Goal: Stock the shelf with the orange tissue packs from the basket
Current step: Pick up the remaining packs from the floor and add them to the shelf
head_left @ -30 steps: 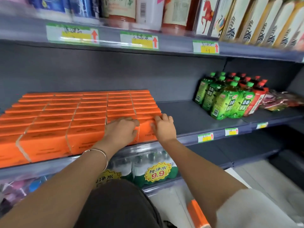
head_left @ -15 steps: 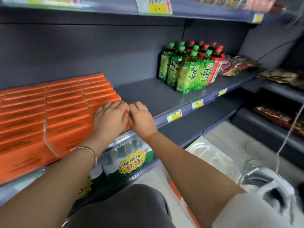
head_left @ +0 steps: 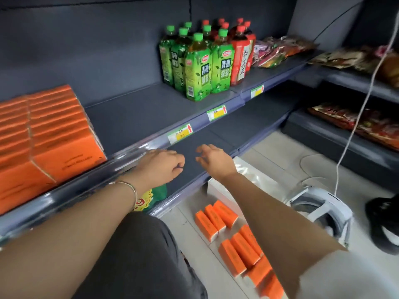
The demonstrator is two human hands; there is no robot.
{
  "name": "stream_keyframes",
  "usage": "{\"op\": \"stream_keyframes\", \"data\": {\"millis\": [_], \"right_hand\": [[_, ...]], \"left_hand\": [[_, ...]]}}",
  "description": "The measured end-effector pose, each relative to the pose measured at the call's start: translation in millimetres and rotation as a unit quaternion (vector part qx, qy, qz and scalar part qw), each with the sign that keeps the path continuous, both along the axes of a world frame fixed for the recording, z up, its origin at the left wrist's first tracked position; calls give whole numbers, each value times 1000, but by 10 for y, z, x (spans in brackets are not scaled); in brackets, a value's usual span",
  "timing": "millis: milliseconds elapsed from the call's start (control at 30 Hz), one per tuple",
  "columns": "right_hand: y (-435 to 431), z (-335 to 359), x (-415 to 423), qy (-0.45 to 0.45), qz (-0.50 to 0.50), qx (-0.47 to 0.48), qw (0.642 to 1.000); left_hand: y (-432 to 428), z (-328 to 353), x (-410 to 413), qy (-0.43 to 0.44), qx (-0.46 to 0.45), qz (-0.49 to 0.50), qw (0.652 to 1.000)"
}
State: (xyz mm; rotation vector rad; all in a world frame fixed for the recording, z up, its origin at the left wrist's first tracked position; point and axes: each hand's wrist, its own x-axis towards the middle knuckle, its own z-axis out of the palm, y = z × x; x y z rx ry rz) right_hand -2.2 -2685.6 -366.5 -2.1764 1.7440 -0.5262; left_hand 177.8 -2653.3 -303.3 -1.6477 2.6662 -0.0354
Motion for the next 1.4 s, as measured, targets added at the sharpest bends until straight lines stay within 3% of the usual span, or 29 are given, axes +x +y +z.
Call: {"op": "stream_keyframes", "data": {"millis": [233, 733, 1100, 1300, 1400], "right_hand": [[-54, -601, -564, 51, -1, 155, 987], [-43, -1811, -362, 138, -80, 357, 921], [15, -2594, -296, 121, -130, 389, 904], [-32, -2811, -263, 113, -135, 391, 904], [-39, -2895, -250, 111, -137, 390, 904]], "left_hand": [[-415, -305, -418, -20, 159, -56, 986], [-976, -1597, -206, -18, 264, -117, 957], [-950, -2631, -494, -110, 264, -281, 916], [-894, -3260, -560, -101, 282, -311, 902], [-875, -3451, -577, -100, 230, -344, 905]]}}
